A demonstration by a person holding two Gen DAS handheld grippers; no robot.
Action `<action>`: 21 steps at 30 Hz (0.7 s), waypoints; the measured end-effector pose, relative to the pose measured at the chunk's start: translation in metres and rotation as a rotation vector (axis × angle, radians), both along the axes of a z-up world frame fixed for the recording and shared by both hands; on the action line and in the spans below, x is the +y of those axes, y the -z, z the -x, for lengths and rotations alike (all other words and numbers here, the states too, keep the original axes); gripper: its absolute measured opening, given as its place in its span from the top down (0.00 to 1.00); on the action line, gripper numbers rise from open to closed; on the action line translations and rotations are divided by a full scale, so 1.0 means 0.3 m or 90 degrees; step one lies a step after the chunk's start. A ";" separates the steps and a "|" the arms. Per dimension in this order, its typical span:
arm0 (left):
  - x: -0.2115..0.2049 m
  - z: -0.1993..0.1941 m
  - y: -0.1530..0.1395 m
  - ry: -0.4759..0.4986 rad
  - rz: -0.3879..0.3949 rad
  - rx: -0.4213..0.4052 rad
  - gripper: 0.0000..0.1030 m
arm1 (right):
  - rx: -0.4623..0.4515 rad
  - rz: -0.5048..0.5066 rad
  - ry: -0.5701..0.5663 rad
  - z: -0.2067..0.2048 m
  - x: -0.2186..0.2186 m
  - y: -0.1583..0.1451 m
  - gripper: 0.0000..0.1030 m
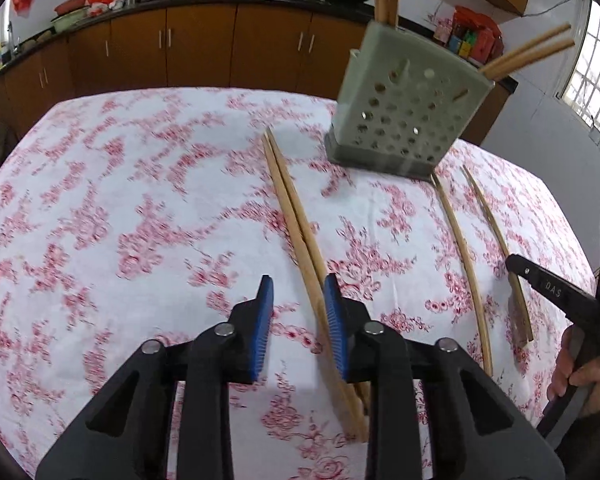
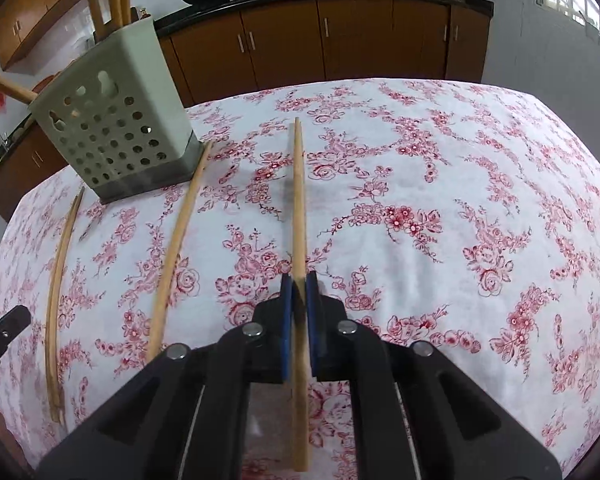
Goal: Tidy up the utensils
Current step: 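Close the right gripper on a chopstick while the left gripper grasps another chopstick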
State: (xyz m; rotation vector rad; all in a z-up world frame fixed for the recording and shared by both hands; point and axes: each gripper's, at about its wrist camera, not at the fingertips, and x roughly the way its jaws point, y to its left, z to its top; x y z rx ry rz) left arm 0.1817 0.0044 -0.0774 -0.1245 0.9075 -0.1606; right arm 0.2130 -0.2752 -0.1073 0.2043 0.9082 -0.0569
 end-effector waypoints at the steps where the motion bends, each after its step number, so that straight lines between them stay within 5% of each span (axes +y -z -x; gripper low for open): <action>1: -0.006 -0.002 0.003 0.002 -0.001 0.003 0.77 | -0.001 0.004 -0.001 0.004 0.001 0.001 0.92; 12: -0.045 -0.025 0.041 -0.019 -0.030 0.024 0.91 | -0.001 0.011 -0.008 0.004 0.007 0.001 0.92; 21: 0.048 -0.150 0.043 -0.066 -0.075 0.006 0.92 | -0.008 0.022 -0.013 -0.018 -0.003 0.008 0.92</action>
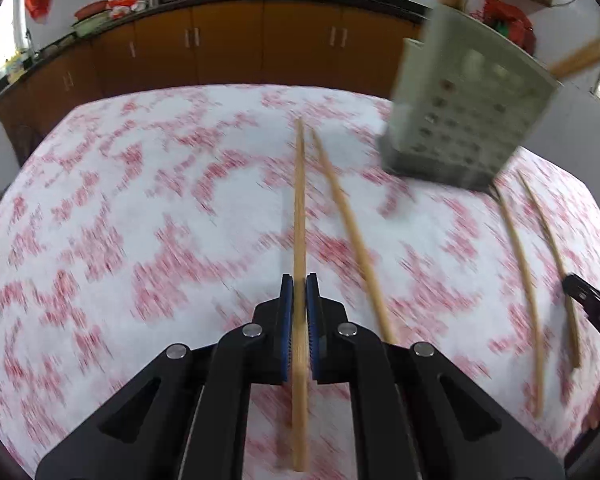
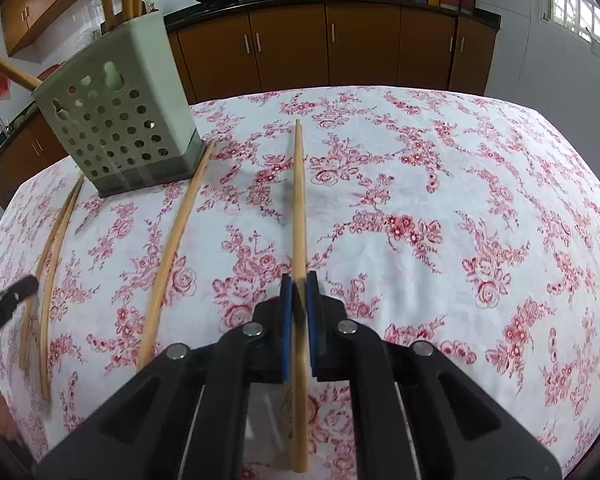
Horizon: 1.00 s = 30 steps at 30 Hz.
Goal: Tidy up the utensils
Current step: 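Close the right gripper on a chopstick while the left gripper grasps another chopstick, then lift both held chopsticks and carry them above the green holder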
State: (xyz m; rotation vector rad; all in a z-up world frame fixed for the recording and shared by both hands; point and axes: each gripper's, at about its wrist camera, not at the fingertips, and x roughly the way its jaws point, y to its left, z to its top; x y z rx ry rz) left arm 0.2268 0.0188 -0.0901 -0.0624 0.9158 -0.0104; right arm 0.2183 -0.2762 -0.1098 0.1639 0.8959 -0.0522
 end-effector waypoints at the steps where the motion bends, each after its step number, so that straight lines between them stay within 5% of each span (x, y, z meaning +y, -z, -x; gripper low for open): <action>1: 0.012 -0.012 0.001 0.003 0.004 -0.001 0.92 | -0.002 -0.002 0.003 -0.005 -0.006 0.000 0.92; 5: 0.046 -0.021 0.002 0.040 0.026 0.001 0.92 | -0.008 -0.006 0.009 -0.020 -0.023 0.003 0.92; 9: 0.032 0.014 0.012 0.075 -0.017 -0.021 0.92 | -0.017 0.017 0.001 -0.021 -0.019 0.008 0.92; 30: 0.025 0.017 0.016 0.072 -0.025 -0.023 0.92 | -0.019 0.006 0.002 -0.016 -0.021 0.013 0.92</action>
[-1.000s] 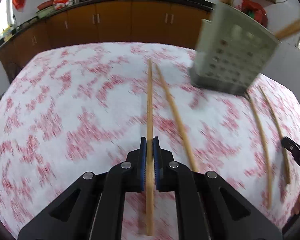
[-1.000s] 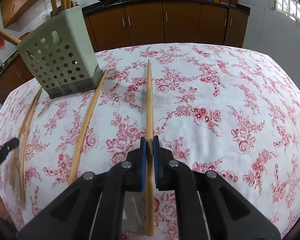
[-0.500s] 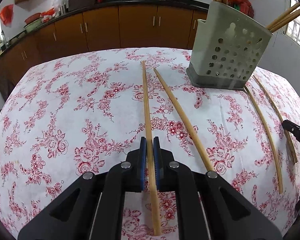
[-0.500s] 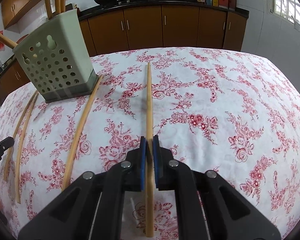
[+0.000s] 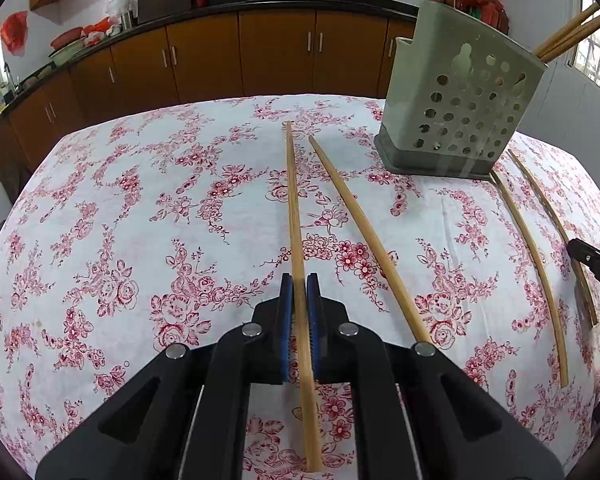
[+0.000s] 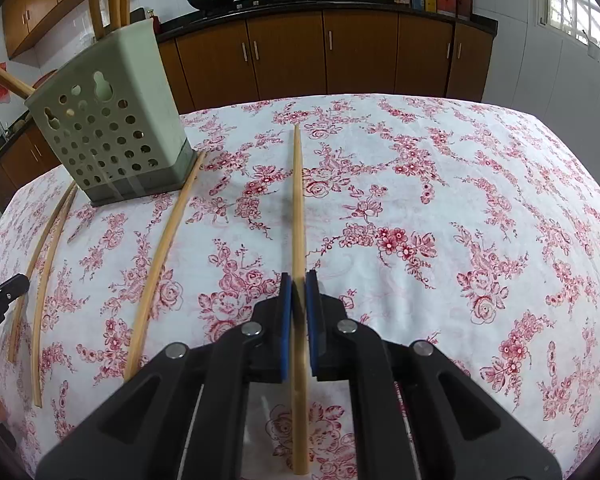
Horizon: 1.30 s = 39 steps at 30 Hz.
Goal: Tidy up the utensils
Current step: 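Lift both held chopsticks and carry them above the green holder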
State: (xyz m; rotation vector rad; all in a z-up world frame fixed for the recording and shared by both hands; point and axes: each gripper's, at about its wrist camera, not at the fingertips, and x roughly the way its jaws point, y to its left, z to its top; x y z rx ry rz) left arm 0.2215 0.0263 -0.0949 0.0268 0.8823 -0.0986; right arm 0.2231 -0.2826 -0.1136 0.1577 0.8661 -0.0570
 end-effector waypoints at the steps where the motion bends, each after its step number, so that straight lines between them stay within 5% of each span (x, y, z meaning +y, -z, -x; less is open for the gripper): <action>1: 0.004 0.001 -0.001 0.000 0.003 0.000 0.92 | 0.000 -0.002 0.000 0.000 -0.002 0.000 0.92; 32: 0.001 0.057 -0.002 -0.004 -0.006 0.004 0.93 | 0.000 -0.019 -0.013 0.049 -0.018 -0.010 0.92; 39: 0.025 0.092 -0.073 -0.009 0.014 -0.025 0.93 | -0.066 -0.038 -0.008 0.103 -0.055 -0.110 0.92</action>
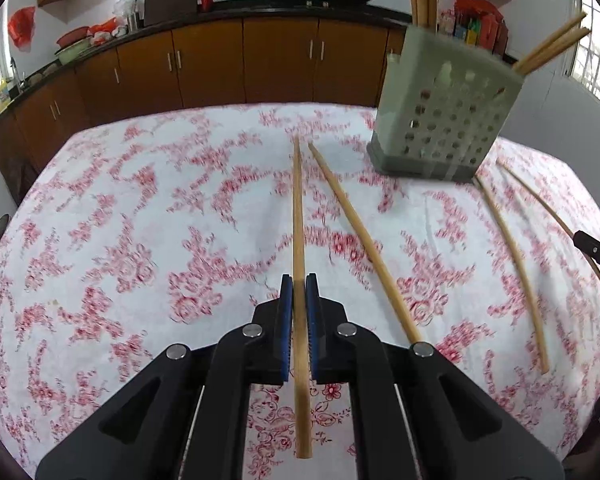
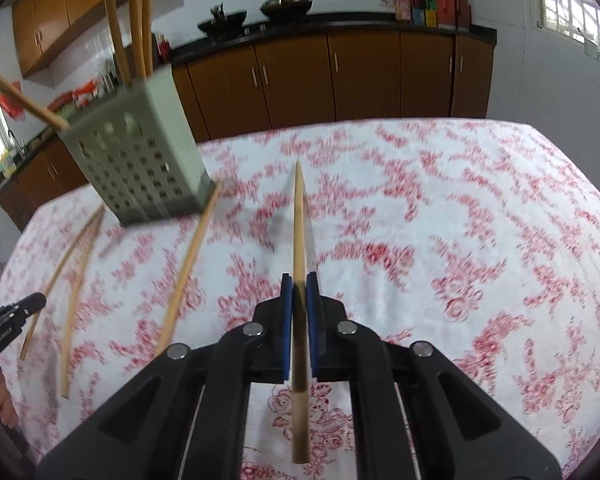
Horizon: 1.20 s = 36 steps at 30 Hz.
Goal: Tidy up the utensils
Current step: 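Lift both held chopsticks and carry them above the green holder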
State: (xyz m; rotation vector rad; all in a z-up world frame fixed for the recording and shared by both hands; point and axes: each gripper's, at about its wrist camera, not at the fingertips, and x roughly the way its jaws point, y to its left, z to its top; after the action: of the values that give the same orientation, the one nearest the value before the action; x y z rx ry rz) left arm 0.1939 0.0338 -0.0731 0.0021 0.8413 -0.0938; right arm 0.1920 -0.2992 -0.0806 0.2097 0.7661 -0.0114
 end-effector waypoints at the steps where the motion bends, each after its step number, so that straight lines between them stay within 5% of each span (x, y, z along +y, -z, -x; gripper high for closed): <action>1: 0.003 0.002 -0.019 -0.001 0.003 -0.010 0.93 | -0.009 -0.004 0.003 0.006 -0.007 -0.014 0.92; 23: 0.033 0.062 -0.321 0.001 0.069 -0.193 0.93 | -0.160 -0.028 0.027 0.060 -0.056 -0.274 0.92; 36: 0.034 0.045 -0.374 -0.003 0.060 -0.217 0.93 | -0.194 -0.014 0.015 0.042 -0.030 -0.354 0.92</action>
State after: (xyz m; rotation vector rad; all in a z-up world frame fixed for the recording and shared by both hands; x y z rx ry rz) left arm 0.1805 0.0442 0.0391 -0.0708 0.4949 -0.1247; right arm 0.1793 -0.3083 0.0254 0.2360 0.4609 0.0066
